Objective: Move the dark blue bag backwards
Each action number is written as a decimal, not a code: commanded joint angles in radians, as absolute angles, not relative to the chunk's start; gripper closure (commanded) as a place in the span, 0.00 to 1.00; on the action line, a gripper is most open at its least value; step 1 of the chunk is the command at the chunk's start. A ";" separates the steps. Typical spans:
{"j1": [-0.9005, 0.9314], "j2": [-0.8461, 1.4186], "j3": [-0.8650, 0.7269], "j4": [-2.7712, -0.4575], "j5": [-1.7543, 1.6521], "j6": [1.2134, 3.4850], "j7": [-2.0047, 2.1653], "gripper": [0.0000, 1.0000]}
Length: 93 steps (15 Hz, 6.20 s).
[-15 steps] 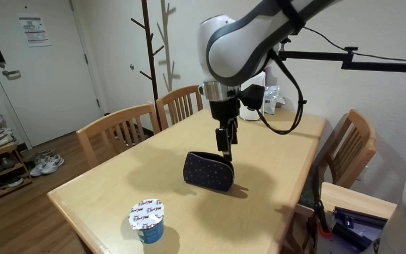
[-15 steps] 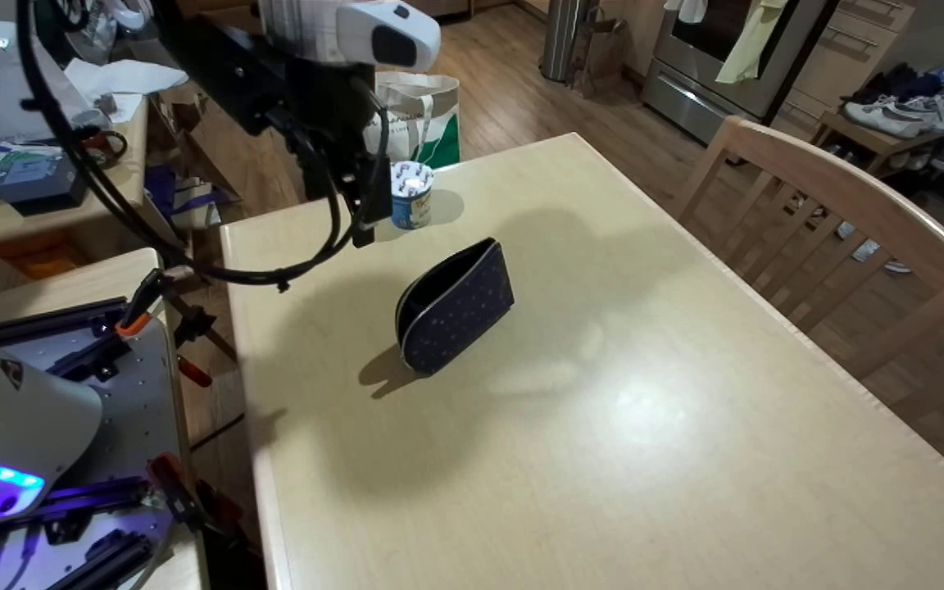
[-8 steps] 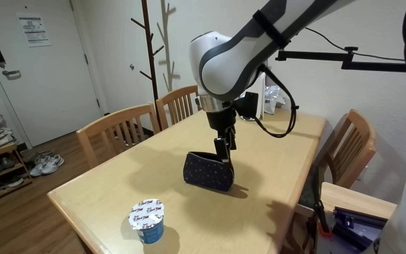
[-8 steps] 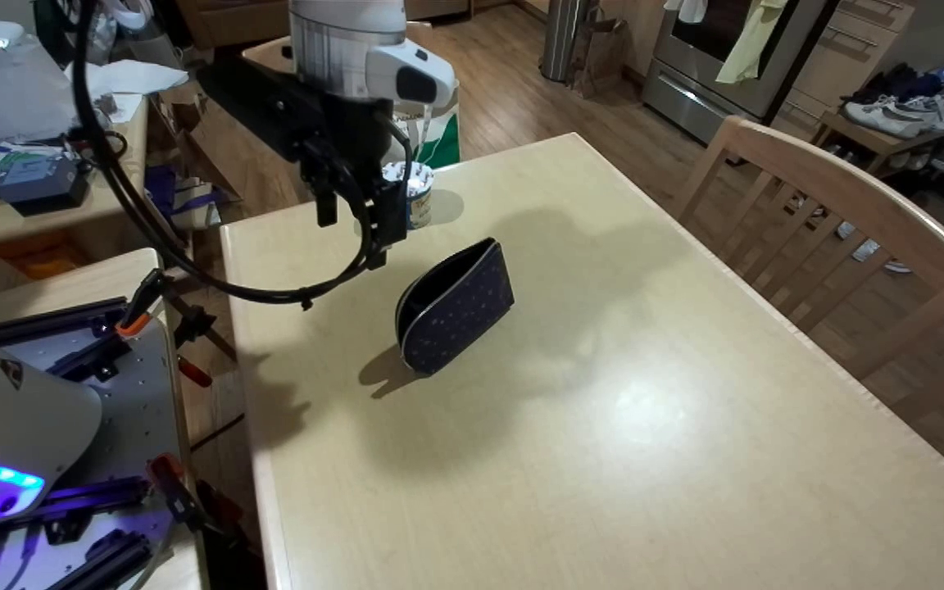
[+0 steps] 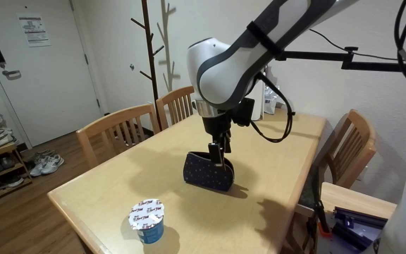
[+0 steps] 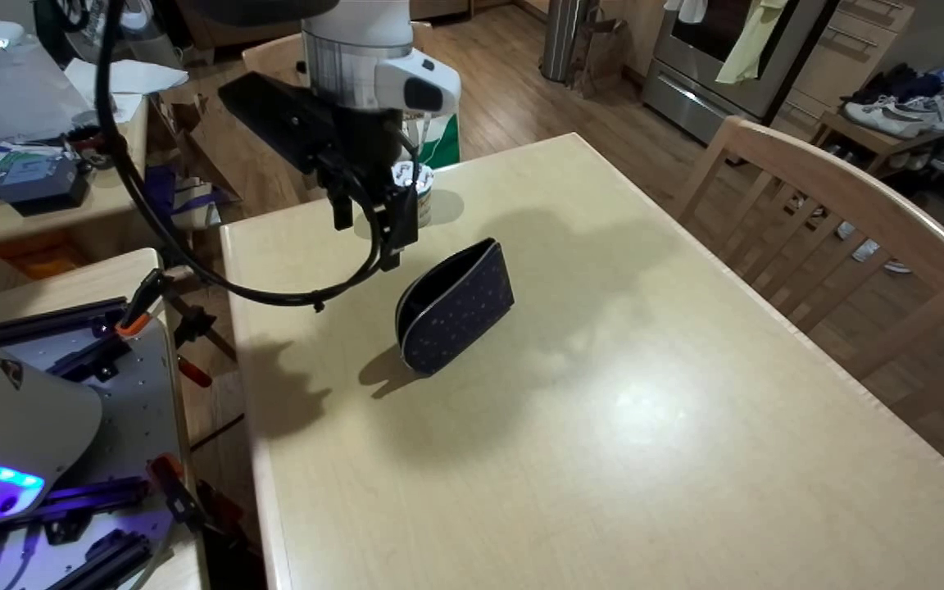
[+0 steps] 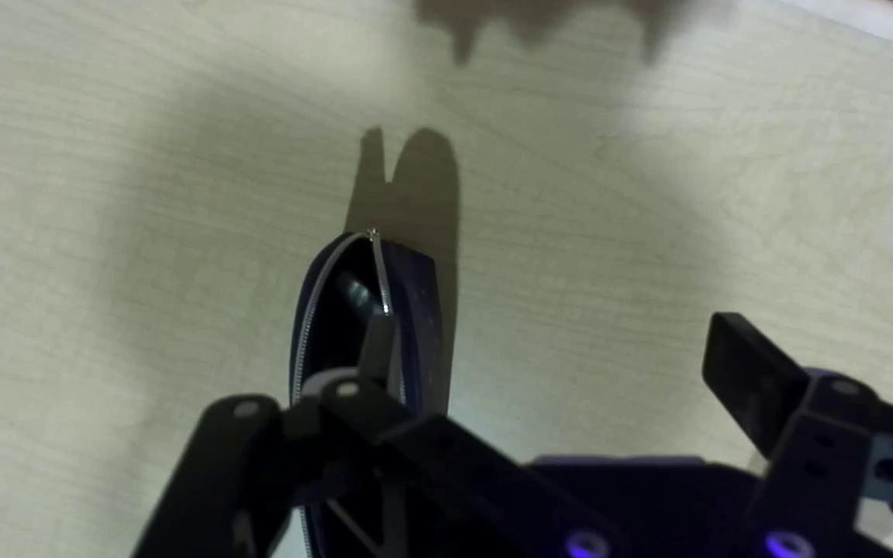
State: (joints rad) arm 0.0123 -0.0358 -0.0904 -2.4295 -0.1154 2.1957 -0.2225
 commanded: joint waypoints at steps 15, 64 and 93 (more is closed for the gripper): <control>-0.012 0.044 -0.068 -2.445 -0.249 2.492 -0.218 0.00; -0.087 0.109 -0.045 -2.543 -0.202 2.694 -0.887 0.97; -0.085 0.307 -0.035 -2.266 -0.293 2.635 -1.090 0.97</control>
